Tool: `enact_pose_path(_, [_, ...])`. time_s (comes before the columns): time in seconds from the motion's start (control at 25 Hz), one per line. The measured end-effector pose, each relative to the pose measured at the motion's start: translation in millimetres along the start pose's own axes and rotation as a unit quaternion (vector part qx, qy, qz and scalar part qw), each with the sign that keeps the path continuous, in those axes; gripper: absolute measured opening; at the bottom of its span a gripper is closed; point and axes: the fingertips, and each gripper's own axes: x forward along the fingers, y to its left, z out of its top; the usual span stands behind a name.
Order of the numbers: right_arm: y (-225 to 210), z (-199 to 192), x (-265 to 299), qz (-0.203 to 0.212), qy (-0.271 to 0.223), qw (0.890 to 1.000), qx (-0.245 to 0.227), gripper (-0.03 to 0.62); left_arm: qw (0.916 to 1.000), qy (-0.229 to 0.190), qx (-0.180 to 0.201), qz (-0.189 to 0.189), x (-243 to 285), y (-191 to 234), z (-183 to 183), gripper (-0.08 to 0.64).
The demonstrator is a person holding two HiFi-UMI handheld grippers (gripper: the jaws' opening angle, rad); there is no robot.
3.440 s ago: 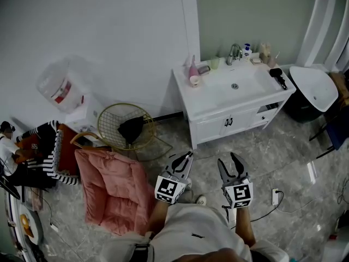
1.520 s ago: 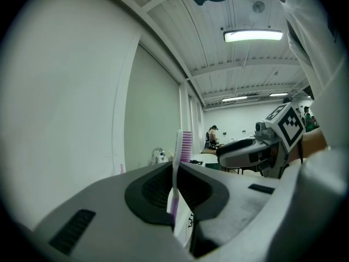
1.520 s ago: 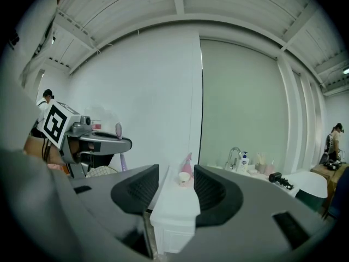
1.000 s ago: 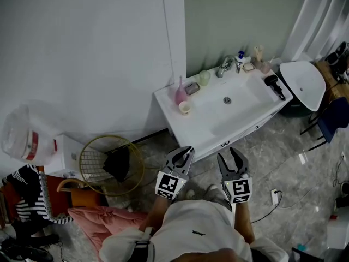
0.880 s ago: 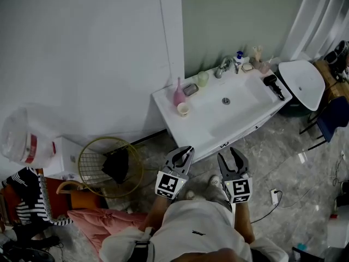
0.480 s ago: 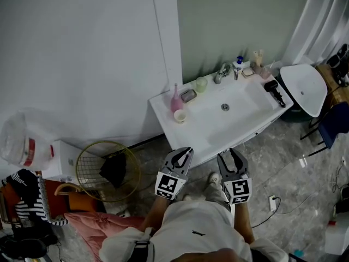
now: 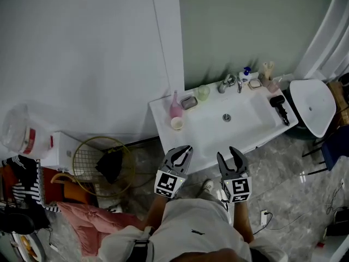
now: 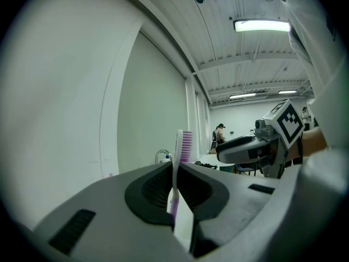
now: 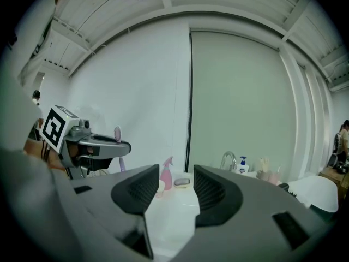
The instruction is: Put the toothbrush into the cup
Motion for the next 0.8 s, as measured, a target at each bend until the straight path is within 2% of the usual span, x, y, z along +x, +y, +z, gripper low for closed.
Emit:
enact_pose_path(0.44, [-74,-4,32,0.042,0.009,0.999,-0.003,0.204,0.9988,0.004,-0.007,0.047,71,0,13,0.041])
enact_pose_path(0.8, [-105,0,54,0.081,0.006,0.997,-0.007,0.201,0.9961,0.009,-0.013,0.087,99,5,19,0.041])
